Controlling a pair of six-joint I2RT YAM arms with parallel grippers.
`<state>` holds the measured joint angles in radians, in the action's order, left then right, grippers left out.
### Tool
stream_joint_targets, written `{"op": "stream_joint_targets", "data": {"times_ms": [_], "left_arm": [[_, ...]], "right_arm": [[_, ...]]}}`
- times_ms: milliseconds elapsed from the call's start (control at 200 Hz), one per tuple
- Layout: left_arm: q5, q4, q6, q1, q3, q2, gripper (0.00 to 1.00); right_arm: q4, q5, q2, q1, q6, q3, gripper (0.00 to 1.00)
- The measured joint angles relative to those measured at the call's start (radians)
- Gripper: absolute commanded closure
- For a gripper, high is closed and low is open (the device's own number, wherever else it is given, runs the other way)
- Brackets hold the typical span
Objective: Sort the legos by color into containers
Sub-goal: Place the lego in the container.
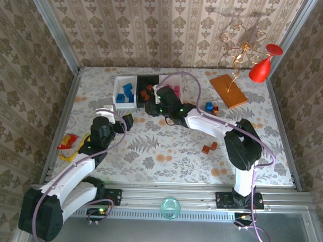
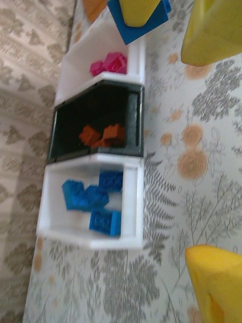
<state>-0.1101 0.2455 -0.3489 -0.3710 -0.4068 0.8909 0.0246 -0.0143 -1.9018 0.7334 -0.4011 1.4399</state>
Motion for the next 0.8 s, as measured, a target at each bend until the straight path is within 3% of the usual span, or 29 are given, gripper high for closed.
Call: {"op": "stream_joint_targets", "data": {"times_ms": [460,800], "left_arm": [[-0.096,-0.037,-0.026,0.036,0.028,-0.029,0.06],[-0.100,-0.037,-0.026,0.039,0.029,-0.031,0.06]], "right_arm": [[0.000,-0.021,-0.260,0.042,-0.033,0.314,0.73],[-0.018,-0.021,-0.481,0.021,-0.022,0.572,0.73]]}}
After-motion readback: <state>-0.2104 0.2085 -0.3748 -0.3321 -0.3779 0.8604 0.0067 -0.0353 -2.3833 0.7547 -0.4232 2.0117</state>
